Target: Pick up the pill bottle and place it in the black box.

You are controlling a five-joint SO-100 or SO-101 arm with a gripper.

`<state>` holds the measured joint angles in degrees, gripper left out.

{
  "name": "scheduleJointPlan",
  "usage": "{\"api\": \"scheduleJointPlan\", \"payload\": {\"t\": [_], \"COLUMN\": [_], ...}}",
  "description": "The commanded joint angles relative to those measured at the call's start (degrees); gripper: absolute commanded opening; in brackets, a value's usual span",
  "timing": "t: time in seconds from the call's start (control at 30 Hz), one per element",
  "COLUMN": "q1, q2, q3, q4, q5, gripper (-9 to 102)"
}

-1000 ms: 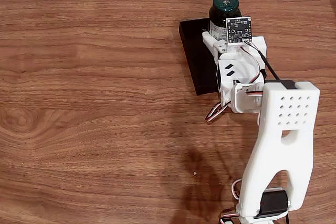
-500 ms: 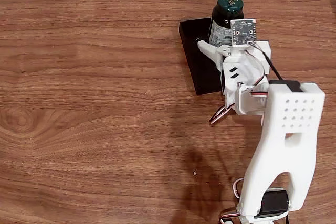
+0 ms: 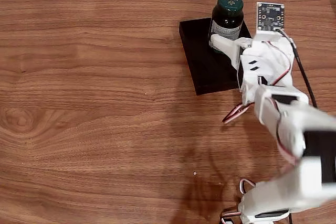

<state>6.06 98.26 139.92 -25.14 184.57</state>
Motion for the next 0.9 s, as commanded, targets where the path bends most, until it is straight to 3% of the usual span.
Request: {"api": "scheduleJointPlan", "payload": {"t": [0.0,0.4,0.67,0.87], "q1": [-1.67,-0.26,1.32,1.41], "q2": [19.34,50.45,66.27,75.32], "q3": [3.96,19.69,32.96,33.57], "q4": [9.4,41.22,52.47,71.1], "q5": [-0.79,-2.02,0.09,-1.32], "gripper": [34,23,21,19]}}
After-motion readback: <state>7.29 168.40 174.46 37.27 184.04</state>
